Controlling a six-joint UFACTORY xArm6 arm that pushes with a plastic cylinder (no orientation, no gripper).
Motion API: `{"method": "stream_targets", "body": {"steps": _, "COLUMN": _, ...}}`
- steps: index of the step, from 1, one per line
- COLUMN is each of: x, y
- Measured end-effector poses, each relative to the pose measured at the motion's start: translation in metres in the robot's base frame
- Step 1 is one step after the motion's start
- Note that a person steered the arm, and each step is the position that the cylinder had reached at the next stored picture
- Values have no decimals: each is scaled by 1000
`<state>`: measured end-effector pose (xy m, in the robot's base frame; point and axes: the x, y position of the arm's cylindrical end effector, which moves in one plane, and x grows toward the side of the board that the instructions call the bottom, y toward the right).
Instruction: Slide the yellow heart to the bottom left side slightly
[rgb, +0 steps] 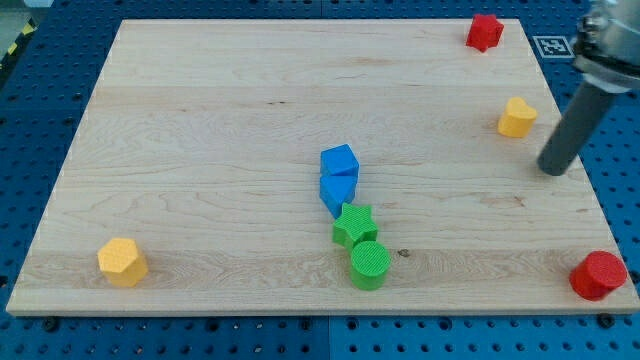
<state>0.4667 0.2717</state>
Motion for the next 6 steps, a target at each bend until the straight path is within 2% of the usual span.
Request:
{"method": "stream_targets", "body": {"steps": 1, "x": -20, "y": 20}}
{"method": "stream_targets", "body": {"steps": 2, "x": -69, "y": 11}}
{"method": "stream_targets", "body": {"steps": 3, "x": -83, "y": -42}}
{"method": "stream_targets", "body": {"steps": 4, "x": -83, "y": -80}}
{"method": "stream_targets", "body": {"steps": 6, "x": -66, "y": -35}}
